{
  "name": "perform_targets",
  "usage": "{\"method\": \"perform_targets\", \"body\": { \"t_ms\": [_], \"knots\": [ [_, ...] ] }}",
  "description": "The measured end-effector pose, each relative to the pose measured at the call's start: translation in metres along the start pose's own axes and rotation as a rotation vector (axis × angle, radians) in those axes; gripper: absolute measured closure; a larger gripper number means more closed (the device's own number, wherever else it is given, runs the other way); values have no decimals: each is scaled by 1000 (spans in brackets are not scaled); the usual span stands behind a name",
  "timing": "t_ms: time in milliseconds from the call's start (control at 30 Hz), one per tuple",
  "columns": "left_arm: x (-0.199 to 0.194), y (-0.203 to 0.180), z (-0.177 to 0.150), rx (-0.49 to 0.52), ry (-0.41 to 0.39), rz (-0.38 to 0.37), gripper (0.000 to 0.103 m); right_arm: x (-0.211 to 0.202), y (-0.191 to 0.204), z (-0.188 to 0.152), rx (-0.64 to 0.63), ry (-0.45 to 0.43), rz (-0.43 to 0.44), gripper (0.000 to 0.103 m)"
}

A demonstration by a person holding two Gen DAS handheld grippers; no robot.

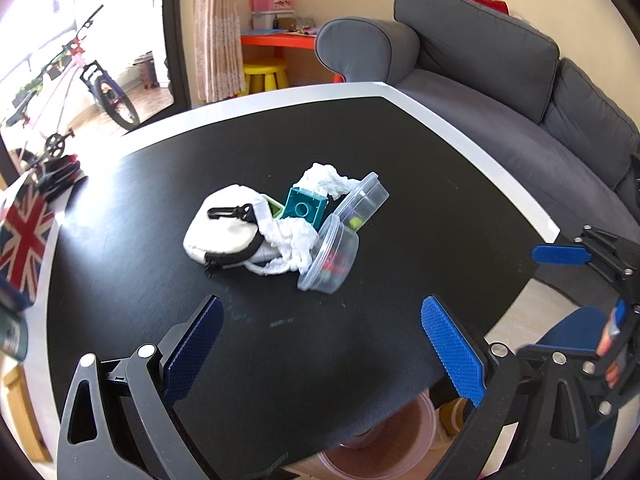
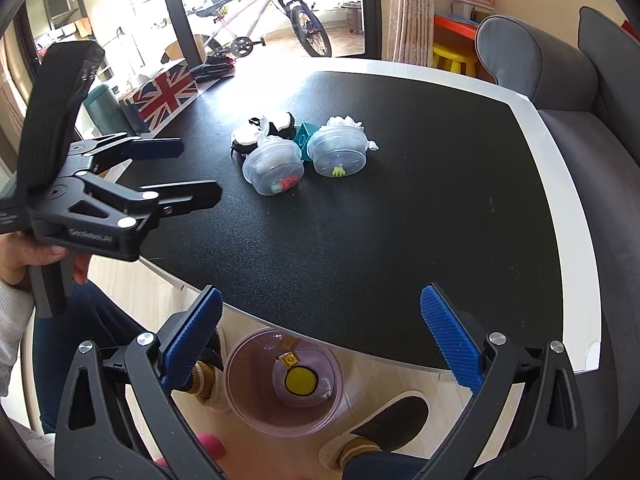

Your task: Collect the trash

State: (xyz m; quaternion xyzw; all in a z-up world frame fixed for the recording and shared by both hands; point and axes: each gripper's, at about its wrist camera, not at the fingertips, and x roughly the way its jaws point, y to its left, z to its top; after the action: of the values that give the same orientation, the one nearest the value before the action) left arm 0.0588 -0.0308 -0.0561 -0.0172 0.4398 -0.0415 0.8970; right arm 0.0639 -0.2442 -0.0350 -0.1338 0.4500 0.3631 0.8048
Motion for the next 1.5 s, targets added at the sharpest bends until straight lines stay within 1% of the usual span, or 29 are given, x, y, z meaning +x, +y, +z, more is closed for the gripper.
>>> {"method": "perform_targets", "body": {
  "t_ms": [367, 433, 500, 533, 567, 600, 667, 700, 800, 867, 1133, 1300, 1500],
  "knots": [
    [33, -2, 14, 26, 13, -11, 8, 2, -10, 1, 17, 8, -9, 5],
    [37, -3, 14, 29, 15, -15, 18, 3, -12, 1, 19, 8, -10, 5],
    [41, -3, 15, 26, 28, -28, 33, 3, -14, 1, 22, 10, -10, 5],
    [42, -4, 15, 26, 30, -28, 36, 4, -14, 1, 22, 10, -11, 5],
    [43, -4, 15, 28, 31, -23, 45, 4, -14, 2, 23, 10, -12, 5],
    [44, -4, 15, 26, 39, -23, 57, 3, -15, 2, 23, 9, -12, 5],
    [47, -3, 15, 22, 52, -23, 68, 3, -14, 3, 23, 8, -12, 5],
    [48, -2, 14, 22, 55, -24, 72, 3, -15, 3, 23, 7, -11, 5],
    [45, -1, 14, 15, 49, -31, 77, 3, -16, 4, 25, 6, -10, 5],
    [43, -2, 14, 16, 47, -36, 79, 3, -17, 5, 26, 4, -9, 5],
    [21, -2, 15, 9, 29, -53, 79, 6, -14, 14, 20, -7, -4, 5],
    [8, 3, 12, -11, 19, -65, 79, 11, -11, 25, 9, -15, -2, 5],
    [-3, 8, 10, -18, 5, -61, 79, 18, -9, 45, -3, -25, -5, 5]
  ]
}}
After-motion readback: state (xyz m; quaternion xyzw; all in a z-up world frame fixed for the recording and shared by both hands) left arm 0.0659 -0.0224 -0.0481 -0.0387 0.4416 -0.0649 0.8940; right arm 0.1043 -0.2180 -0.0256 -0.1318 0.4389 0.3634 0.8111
